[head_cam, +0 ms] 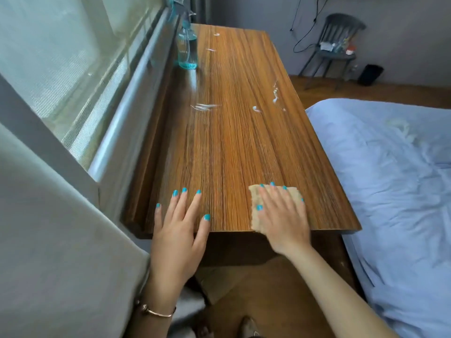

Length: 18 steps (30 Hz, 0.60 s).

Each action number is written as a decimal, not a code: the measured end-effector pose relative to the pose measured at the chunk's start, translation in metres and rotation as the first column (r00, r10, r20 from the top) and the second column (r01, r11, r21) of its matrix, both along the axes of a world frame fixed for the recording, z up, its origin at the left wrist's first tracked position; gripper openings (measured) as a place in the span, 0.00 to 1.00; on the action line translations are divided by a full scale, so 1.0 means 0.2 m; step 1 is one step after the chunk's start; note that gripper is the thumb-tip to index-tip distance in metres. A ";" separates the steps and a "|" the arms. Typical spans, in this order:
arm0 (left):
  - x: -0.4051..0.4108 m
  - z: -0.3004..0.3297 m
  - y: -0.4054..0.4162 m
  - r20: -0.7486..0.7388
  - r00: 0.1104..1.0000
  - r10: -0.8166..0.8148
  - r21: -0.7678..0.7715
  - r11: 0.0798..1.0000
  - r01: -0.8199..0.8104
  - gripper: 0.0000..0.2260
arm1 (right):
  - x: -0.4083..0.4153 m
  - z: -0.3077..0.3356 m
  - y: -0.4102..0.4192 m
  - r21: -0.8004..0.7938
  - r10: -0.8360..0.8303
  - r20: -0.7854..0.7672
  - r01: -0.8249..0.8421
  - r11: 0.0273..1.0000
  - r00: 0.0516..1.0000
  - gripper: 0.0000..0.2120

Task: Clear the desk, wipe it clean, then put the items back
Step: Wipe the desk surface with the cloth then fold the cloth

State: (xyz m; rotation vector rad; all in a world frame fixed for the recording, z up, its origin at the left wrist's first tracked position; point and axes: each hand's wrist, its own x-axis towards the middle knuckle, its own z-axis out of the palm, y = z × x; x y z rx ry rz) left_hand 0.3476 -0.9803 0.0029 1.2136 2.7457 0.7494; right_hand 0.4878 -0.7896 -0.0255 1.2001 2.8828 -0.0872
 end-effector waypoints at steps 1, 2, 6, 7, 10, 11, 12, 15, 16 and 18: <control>-0.01 -0.02 0.03 0.015 1.000 -0.018 -0.046 0.999 0.019 0.28 | 0.08 0.01 0.09 -0.019 -0.133 0.013 0.133 0.991 0.991 0.32; -0.01 -0.04 0.06 0.020 0.999 -0.037 -0.088 0.995 0.039 0.28 | 0.12 0.02 0.14 -0.040 -0.250 0.025 0.251 0.967 0.968 0.30; 0.03 -0.14 0.21 0.019 0.999 0.026 -0.186 0.982 -0.022 0.26 | -0.10 0.05 -0.05 -0.087 -0.285 -0.005 0.283 0.955 0.959 0.28; 0.05 -0.15 0.23 0.005 0.997 0.077 -0.190 0.979 -0.075 0.26 | -0.16 0.04 -0.14 -0.068 -0.163 -0.032 0.161 0.985 0.986 0.28; 0.10 -0.17 0.29 -0.040 0.978 0.203 -0.193 0.959 -0.207 0.25 | -0.12 0.02 -0.14 -0.104 0.117 0.022 -0.114 0.988 0.993 0.31; 0.10 -0.17 0.30 -0.041 0.976 0.216 -0.202 0.954 -0.220 0.24 | -0.04 0.01 -0.04 -0.082 0.109 0.023 -0.106 0.991 0.994 0.31; 0.10 -0.17 0.31 -0.031 0.974 0.223 -0.210 0.952 -0.224 0.24 | 0.06 -0.01 0.07 -0.054 0.059 0.010 -0.059 0.997 0.998 0.32; 0.09 -0.17 0.31 -0.025 0.973 0.228 -0.242 0.943 -0.227 0.25 | 0.32 -0.01 0.43 -0.005 -0.231 0.016 0.231 0.973 0.973 0.38; 0.09 -0.18 0.31 -0.037 0.974 0.224 -0.255 0.940 -0.226 0.25 | 0.36 0.00 0.50 -0.014 -0.303 0.024 0.303 0.953 0.953 0.36; 0.10 -0.19 0.31 -0.059 0.973 0.223 -0.272 0.934 -0.230 0.26 | 0.32 0.02 0.49 -0.012 -0.314 0.041 0.315 0.949 0.949 0.32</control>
